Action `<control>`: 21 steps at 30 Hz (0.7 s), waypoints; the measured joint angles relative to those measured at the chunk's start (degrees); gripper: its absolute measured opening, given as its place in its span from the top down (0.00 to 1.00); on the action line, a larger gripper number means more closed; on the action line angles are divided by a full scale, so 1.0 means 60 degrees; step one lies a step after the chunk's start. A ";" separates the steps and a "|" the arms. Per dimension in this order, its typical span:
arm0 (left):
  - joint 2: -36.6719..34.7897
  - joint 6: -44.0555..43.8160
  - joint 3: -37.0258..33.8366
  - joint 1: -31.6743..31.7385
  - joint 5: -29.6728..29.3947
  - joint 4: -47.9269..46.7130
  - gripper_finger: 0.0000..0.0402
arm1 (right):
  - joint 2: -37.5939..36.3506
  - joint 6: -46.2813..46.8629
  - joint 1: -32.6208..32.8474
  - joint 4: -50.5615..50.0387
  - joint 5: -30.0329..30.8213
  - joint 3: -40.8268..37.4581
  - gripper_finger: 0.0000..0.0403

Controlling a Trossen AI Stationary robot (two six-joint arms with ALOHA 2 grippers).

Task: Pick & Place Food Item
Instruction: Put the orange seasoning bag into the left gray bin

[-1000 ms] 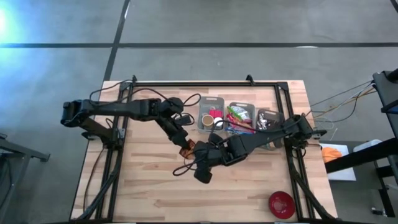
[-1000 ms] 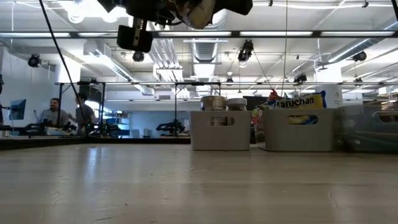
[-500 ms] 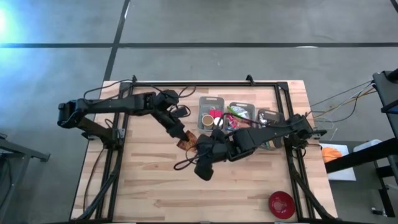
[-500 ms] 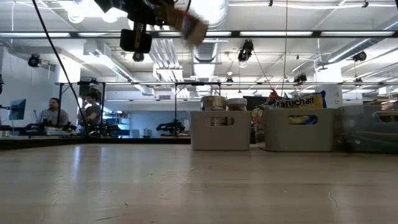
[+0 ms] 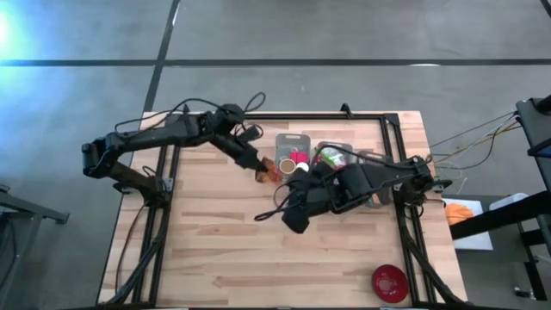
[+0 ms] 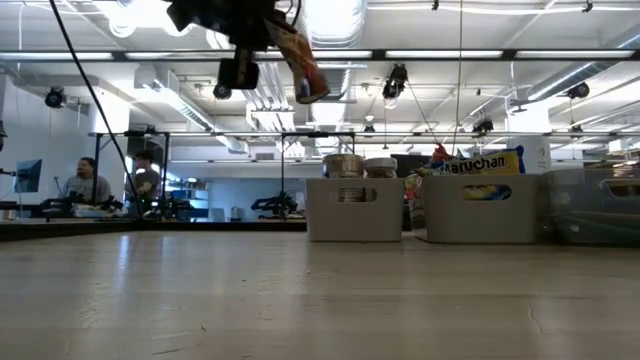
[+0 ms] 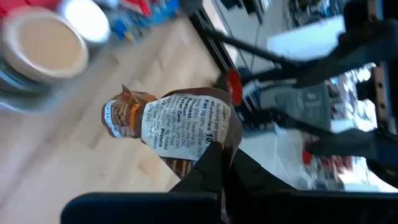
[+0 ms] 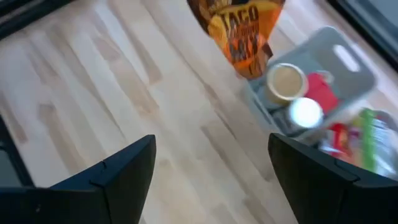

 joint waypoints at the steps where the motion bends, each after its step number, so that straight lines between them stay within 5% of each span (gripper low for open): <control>1: 0.0043 0.0040 0.0060 0.0123 -0.0102 -0.0009 1.00 | 0.0003 0.0040 0.0000 -0.0297 0.0050 0.0179 0.23; 7: 0.0695 0.0504 0.0729 0.0683 -0.0699 -0.0404 1.00 | -0.0601 -0.0324 0.0020 -0.0832 0.0053 0.0153 0.23; 14: 0.2167 0.1787 0.2584 0.0796 -0.2432 -0.2737 1.00 | -0.1544 -0.0605 0.0022 -0.0812 0.0007 0.0111 0.23; 21: 0.3611 0.2055 0.4291 0.0930 -0.2864 -0.3034 1.00 | -0.2297 -0.0655 0.0133 -0.0812 0.0248 -0.0251 0.23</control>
